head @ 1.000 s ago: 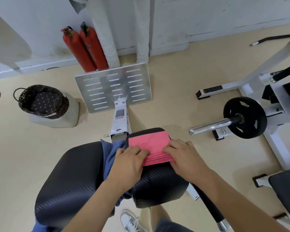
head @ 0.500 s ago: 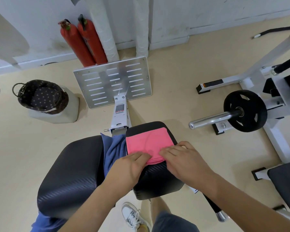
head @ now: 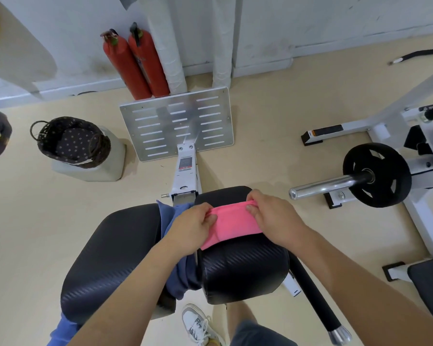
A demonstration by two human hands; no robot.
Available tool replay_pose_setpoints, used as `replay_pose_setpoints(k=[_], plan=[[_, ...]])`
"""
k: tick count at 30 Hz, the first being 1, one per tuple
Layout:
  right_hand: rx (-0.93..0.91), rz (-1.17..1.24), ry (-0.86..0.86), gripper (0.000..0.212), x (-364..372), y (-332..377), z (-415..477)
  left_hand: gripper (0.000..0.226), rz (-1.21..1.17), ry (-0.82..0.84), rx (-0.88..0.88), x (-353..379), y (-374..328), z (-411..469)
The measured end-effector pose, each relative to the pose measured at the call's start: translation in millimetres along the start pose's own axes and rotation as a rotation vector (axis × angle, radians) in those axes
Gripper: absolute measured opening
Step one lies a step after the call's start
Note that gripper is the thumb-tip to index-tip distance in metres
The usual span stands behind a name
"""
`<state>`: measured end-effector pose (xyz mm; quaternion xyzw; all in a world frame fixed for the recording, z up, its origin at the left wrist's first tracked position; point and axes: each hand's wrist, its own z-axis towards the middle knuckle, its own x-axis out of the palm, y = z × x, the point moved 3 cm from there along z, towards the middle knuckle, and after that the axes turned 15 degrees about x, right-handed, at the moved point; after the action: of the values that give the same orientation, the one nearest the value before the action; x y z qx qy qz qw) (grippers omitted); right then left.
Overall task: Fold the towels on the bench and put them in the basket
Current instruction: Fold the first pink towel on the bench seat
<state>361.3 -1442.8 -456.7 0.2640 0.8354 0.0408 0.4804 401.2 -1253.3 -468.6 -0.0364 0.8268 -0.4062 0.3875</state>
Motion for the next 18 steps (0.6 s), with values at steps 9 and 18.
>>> replay_pose_setpoints(k=[9,18], plan=[[0.086,-0.102,0.069,0.019,8.6,5.3,32.3,0.019,0.338,-0.061,-0.056,-1.3,1.3,27.7],[-0.027,-0.098,-0.023,0.014,13.5,11.5,34.5,0.042,0.550,-0.115,0.349,26.6,-7.8,-6.0]])
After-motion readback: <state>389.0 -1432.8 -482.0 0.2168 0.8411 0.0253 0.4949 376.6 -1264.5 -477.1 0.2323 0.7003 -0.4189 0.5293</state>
